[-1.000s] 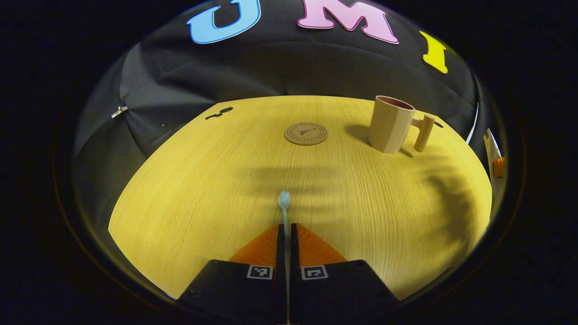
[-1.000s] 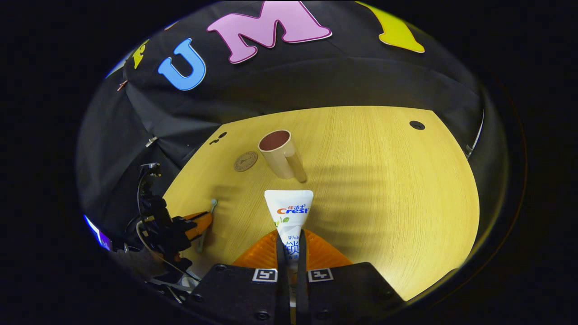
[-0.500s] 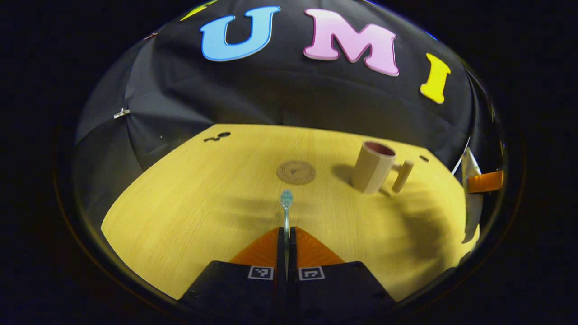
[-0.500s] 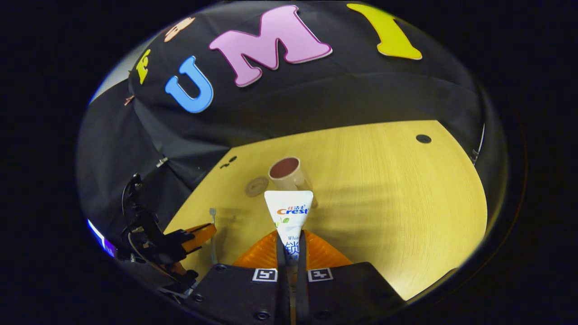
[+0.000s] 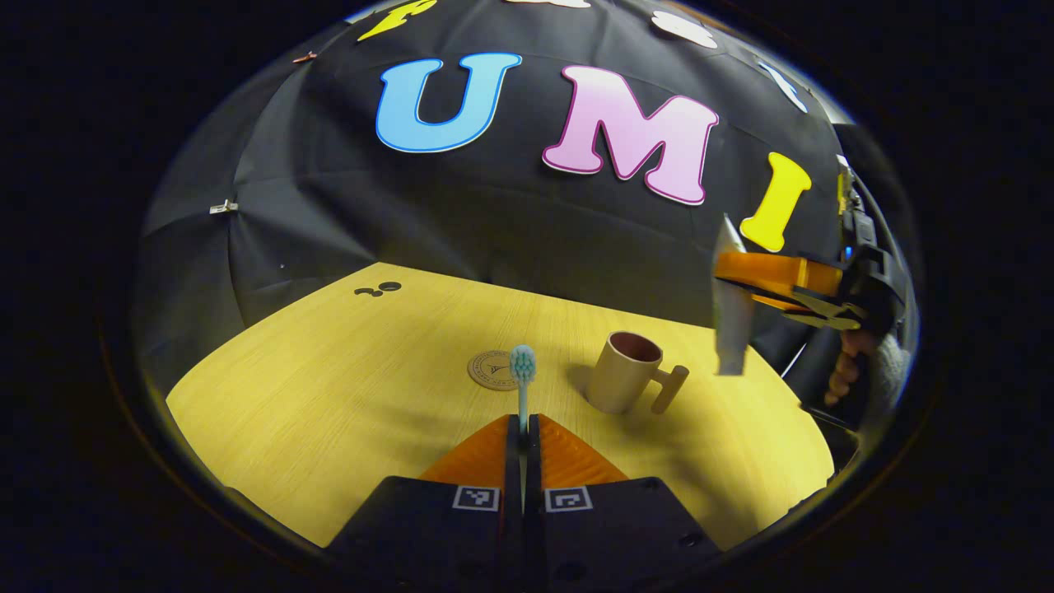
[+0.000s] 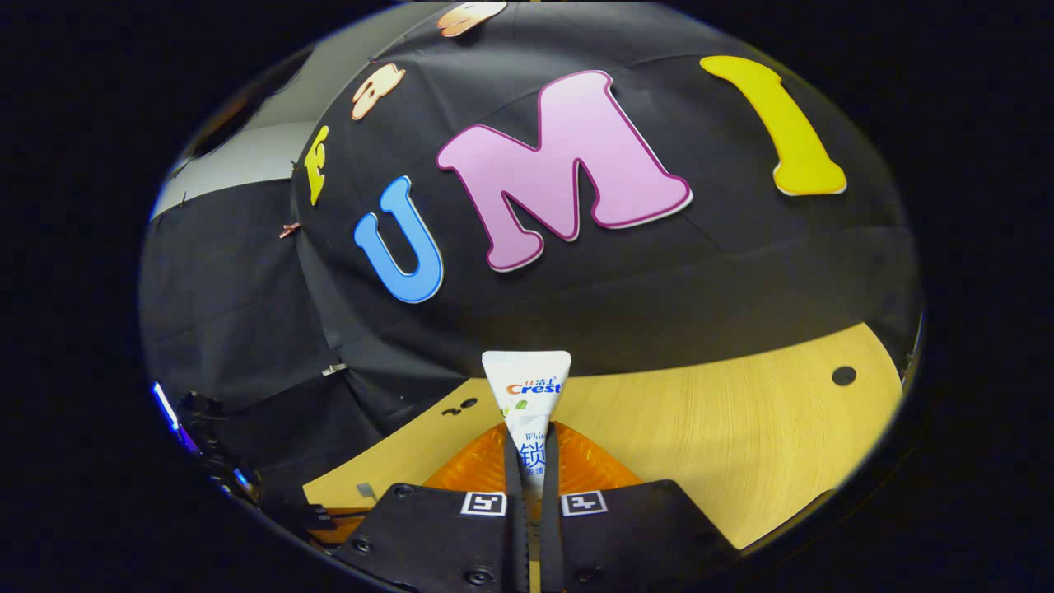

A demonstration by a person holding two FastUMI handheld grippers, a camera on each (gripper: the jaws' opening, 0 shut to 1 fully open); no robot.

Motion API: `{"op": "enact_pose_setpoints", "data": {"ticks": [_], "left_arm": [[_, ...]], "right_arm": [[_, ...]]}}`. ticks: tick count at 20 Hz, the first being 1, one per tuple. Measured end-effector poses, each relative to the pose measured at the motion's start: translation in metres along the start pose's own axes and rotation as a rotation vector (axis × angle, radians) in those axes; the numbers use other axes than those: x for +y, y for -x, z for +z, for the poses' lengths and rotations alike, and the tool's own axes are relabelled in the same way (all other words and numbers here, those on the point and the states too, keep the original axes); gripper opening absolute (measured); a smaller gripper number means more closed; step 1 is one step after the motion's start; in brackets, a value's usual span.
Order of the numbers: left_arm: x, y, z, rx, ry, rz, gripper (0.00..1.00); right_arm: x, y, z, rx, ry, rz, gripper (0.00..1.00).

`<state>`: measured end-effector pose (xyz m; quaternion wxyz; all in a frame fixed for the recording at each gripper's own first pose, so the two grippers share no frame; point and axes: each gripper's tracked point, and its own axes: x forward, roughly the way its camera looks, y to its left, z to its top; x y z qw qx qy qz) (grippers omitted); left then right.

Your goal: Put the toothbrush and toothpaste on the desktop into the cup, then pick up the cup and place it on the coaster on the desktop.

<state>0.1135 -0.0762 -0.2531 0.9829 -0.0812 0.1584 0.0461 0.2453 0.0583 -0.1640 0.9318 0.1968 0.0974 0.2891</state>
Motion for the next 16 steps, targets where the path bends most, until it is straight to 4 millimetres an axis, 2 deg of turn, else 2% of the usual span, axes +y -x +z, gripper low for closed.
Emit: {"op": "enact_pose_setpoints", "data": {"ticks": [4,7,12,16], "left_arm": [[0.001,0.002,0.004,-0.033,-0.002,0.001,0.06],[-0.002,0.004,0.010,-0.058,-0.017,-0.008,0.06],[-0.010,0.006,0.014,-0.072,-0.032,-0.020,0.06],[-0.018,0.006,0.022,-0.083,-0.021,-0.031,0.06]], "right_arm": [[0.000,-0.033,0.008,-0.105,0.045,0.025,0.10],[-0.011,-0.055,-0.001,-0.135,0.062,0.020,0.09],[-0.031,-0.083,-0.036,-0.098,0.112,-0.020,0.09],[-0.039,-0.085,-0.072,-0.025,0.107,-0.052,0.10]]}}
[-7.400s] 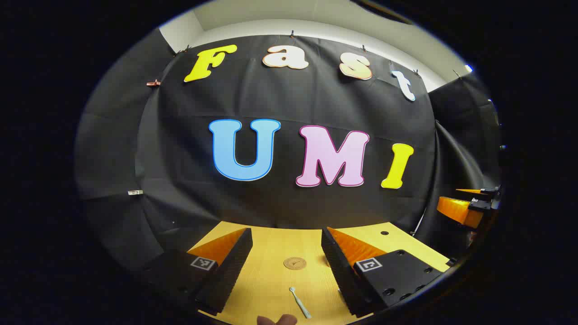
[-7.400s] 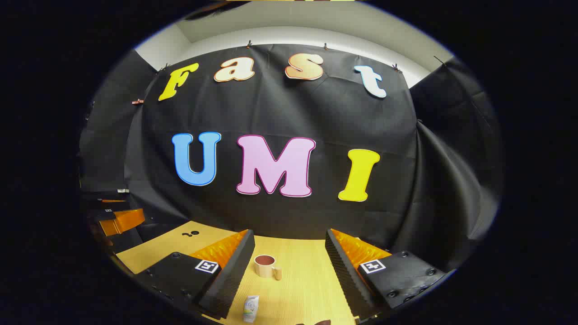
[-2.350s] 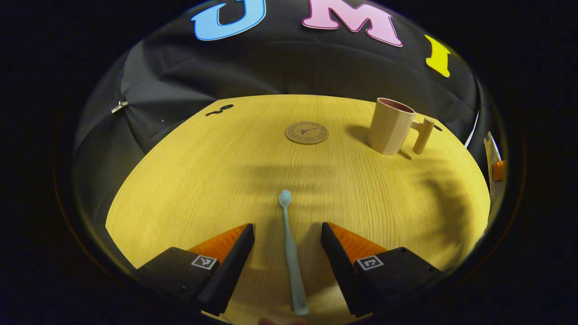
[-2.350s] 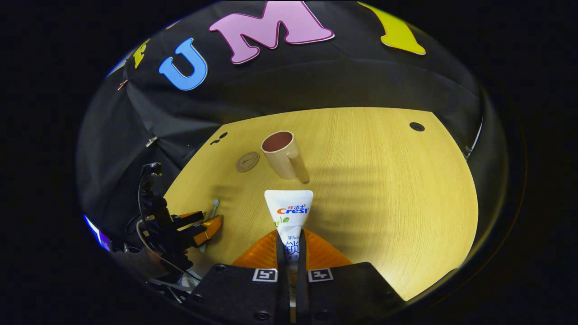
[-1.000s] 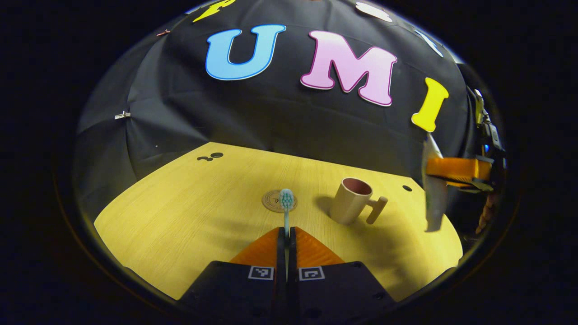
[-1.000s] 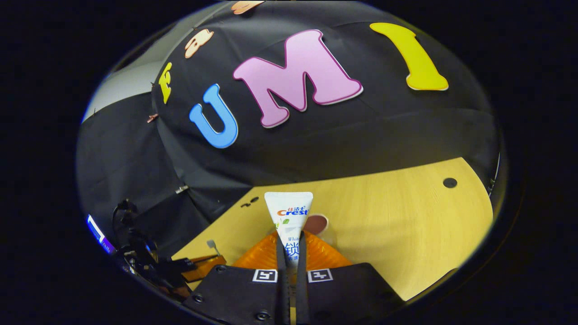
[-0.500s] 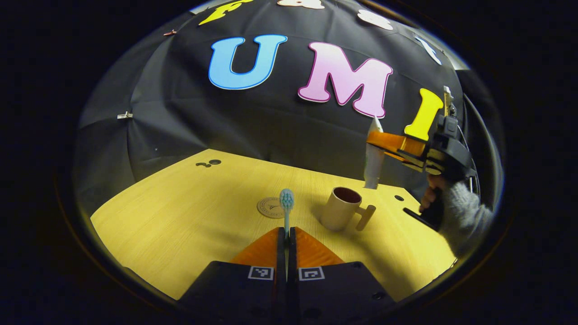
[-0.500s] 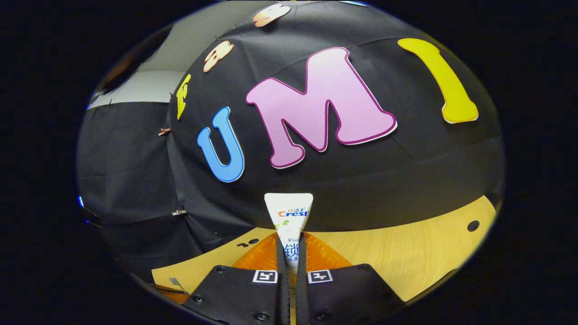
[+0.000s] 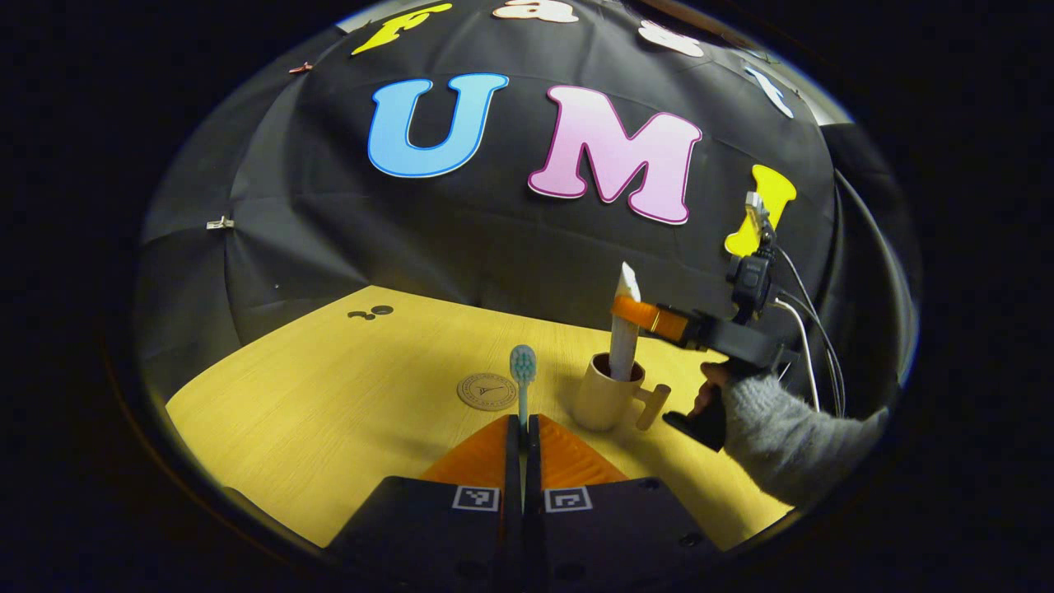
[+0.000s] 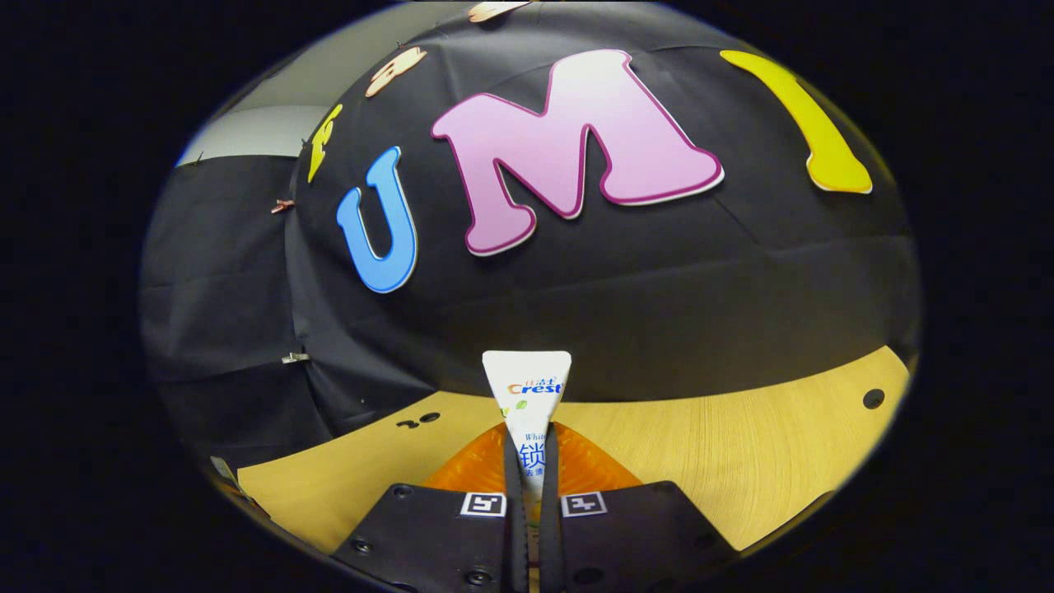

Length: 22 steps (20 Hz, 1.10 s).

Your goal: Put the toothbrush and toothpaste on the desktop into the cup, then pick up the cup and place it on the coaster on the desktop.

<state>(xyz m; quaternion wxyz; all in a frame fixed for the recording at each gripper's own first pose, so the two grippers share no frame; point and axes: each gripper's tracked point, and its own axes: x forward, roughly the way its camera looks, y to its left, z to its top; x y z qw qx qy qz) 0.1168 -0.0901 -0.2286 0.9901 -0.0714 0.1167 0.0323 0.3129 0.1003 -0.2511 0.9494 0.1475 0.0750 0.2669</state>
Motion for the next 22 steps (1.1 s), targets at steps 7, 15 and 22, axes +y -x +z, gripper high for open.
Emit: {"op": "enact_pose_setpoints", "data": {"ticks": [7,15,22], "left_arm": [[-0.010,-0.011,0.036,-0.081,0.036,-0.021,0.06],[-0.035,-0.040,0.076,-0.167,0.041,-0.060,0.06],[-0.060,-0.064,0.117,-0.251,0.063,-0.115,0.06]], "right_arm": [[-0.002,0.020,-0.037,0.083,0.000,-0.035,0.13],[-0.005,0.042,-0.042,0.110,-0.068,-0.053,0.30],[-0.021,0.078,0.001,0.020,-0.120,-0.083,0.58]]}}
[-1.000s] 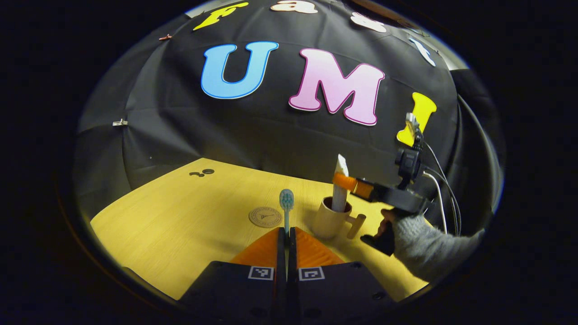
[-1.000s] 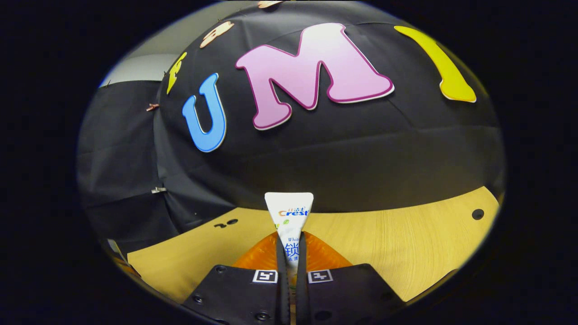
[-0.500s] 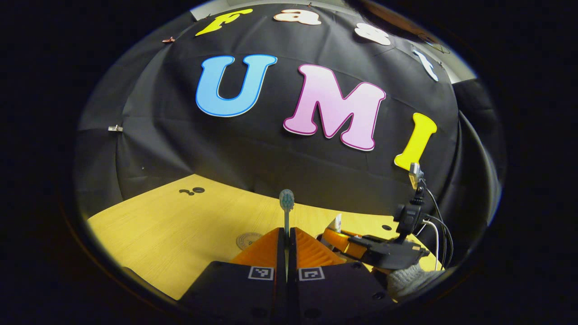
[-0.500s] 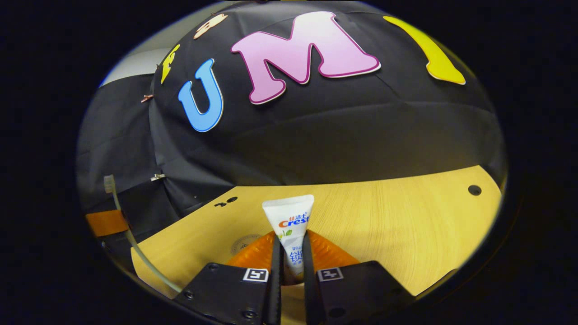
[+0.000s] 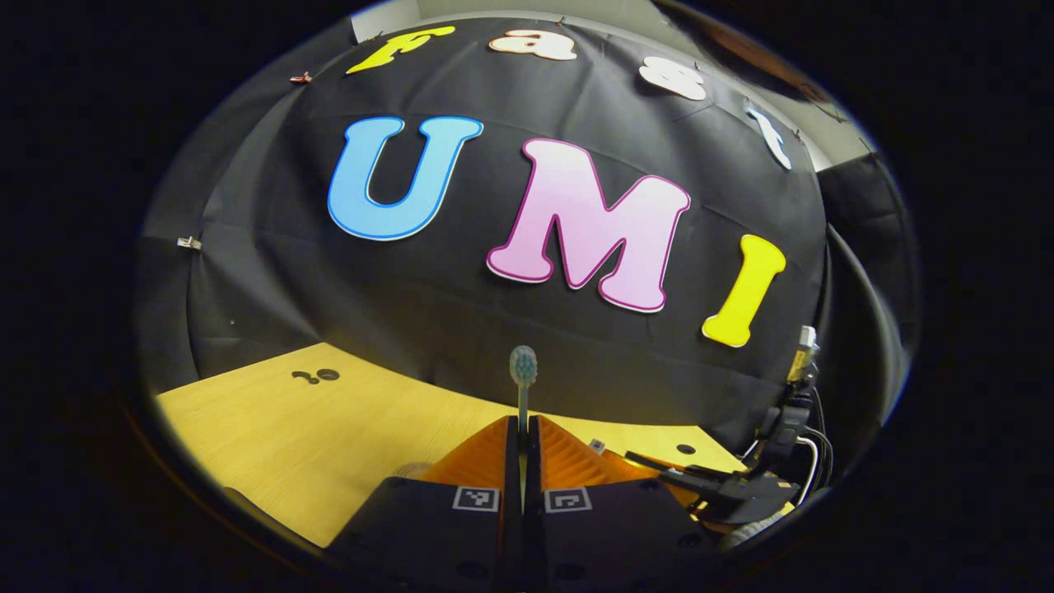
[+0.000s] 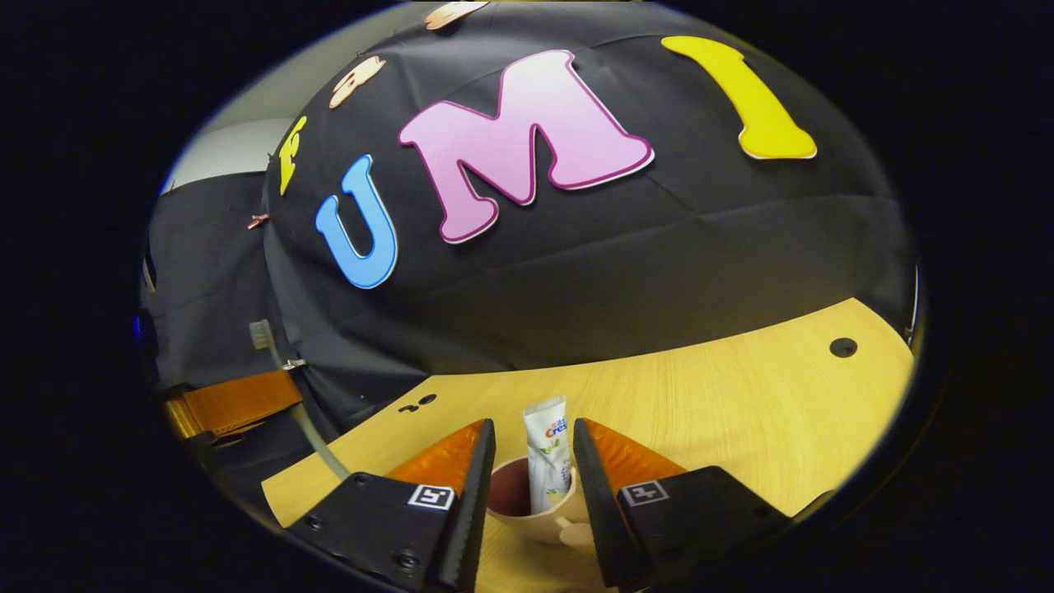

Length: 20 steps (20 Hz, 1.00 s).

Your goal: Put the toothbrush and toothpaste on the desktop into the cup, then pick up the cup and place it on the coaster on the desktop.

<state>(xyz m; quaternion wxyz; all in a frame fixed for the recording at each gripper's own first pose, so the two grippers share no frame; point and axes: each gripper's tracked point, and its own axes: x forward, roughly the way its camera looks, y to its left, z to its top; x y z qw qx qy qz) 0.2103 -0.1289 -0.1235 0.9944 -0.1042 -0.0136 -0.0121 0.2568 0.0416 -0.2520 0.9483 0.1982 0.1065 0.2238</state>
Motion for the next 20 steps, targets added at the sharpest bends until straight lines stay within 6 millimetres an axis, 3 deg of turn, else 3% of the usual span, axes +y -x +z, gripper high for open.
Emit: {"op": "enact_pose_setpoints", "data": {"ticks": [4,7,13,20], "left_arm": [[-0.015,-0.029,0.012,-0.057,0.015,-0.029,0.06],[-0.024,-0.046,0.007,-0.080,0.035,-0.045,0.06],[-0.032,-0.070,-0.037,-0.062,-0.012,-0.058,0.06],[-0.024,-0.078,-0.099,-0.003,-0.060,-0.040,0.06]], "right_arm": [[-0.024,0.035,0.000,-0.009,-0.024,-0.058,0.60],[-0.044,0.057,-0.008,-0.003,-0.038,-0.102,0.60],[-0.065,0.083,-0.028,0.022,-0.041,-0.135,0.60],[-0.054,0.092,-0.050,0.087,0.076,-0.072,0.60]]}}
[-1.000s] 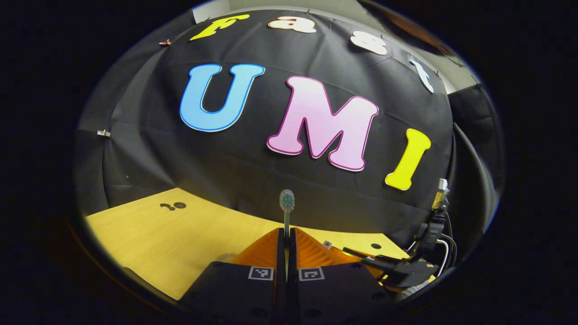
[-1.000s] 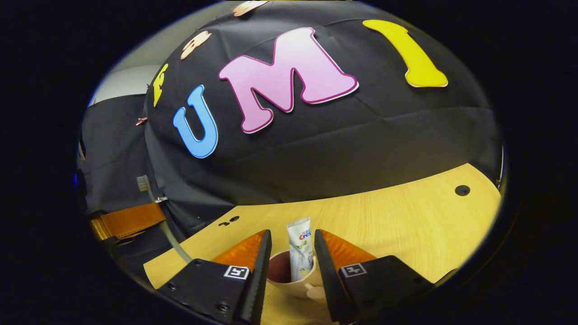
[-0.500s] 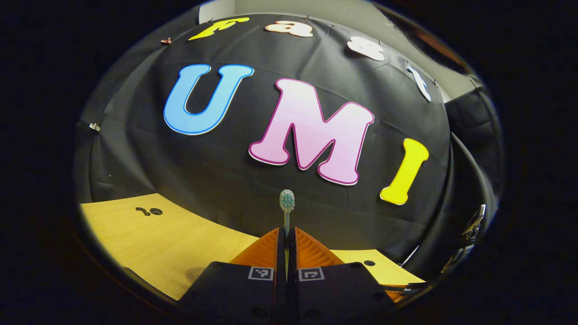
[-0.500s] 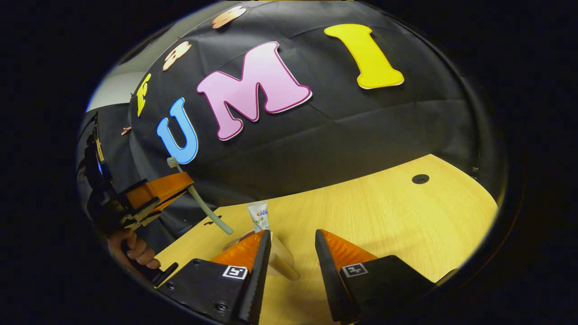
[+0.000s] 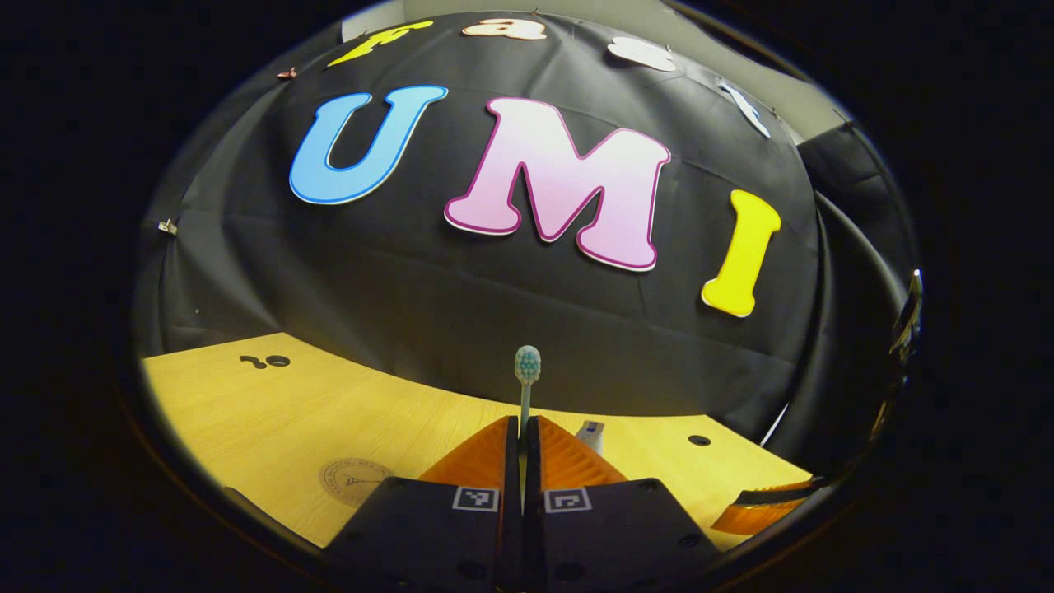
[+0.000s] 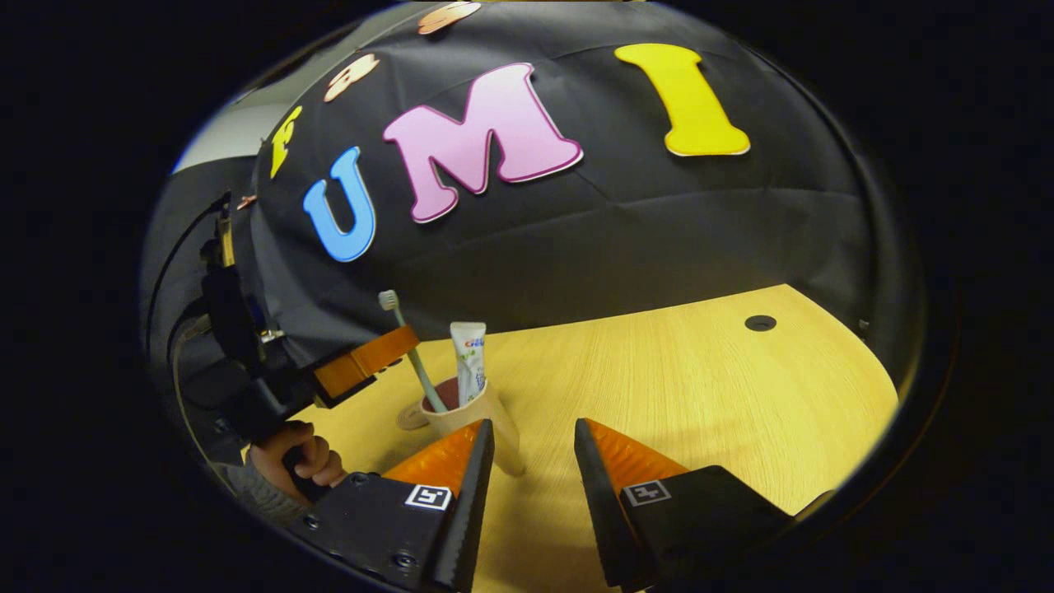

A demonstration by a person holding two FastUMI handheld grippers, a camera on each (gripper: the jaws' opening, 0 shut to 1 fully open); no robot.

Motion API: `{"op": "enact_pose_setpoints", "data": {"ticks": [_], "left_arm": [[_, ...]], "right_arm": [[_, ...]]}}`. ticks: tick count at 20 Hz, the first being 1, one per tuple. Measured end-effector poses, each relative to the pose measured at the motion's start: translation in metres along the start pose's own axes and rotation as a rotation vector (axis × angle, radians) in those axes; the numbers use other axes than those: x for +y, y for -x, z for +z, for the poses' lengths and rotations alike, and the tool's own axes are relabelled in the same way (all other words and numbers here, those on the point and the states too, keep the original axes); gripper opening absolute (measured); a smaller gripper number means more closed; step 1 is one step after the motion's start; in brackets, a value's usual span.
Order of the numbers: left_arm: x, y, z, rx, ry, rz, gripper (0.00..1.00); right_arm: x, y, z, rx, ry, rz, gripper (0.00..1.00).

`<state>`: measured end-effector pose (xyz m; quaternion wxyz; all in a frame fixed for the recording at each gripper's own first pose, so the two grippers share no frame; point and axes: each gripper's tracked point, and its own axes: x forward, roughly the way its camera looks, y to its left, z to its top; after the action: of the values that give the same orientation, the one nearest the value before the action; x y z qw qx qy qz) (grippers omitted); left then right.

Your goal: Put the toothbrush and toothpaste on the desktop into the cup, then pick up the cup and place it on the coaster on the desktop.

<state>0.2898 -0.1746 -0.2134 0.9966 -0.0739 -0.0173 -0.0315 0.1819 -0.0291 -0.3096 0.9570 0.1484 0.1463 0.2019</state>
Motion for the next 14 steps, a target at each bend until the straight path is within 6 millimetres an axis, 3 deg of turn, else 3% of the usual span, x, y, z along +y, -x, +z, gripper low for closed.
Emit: {"op": "enact_pose_setpoints", "data": {"ticks": [3,7,10,14], "left_arm": [[-0.001,0.003,-0.021,0.017,-0.008,-0.005,0.06],[-0.003,0.008,-0.023,-0.013,-0.044,-0.033,0.07],[-0.001,0.010,-0.030,0.004,-0.052,-0.051,0.16],[0.009,0.029,-0.027,0.006,-0.053,-0.053,0.29]], "right_arm": [[0.009,-0.005,-0.011,0.027,0.039,0.035,0.60],[0.014,-0.015,-0.017,0.077,0.080,0.058,0.60],[0.014,-0.021,-0.020,0.143,0.145,0.074,0.61],[0.025,-0.031,-0.019,0.240,0.214,0.140,0.61]]}}
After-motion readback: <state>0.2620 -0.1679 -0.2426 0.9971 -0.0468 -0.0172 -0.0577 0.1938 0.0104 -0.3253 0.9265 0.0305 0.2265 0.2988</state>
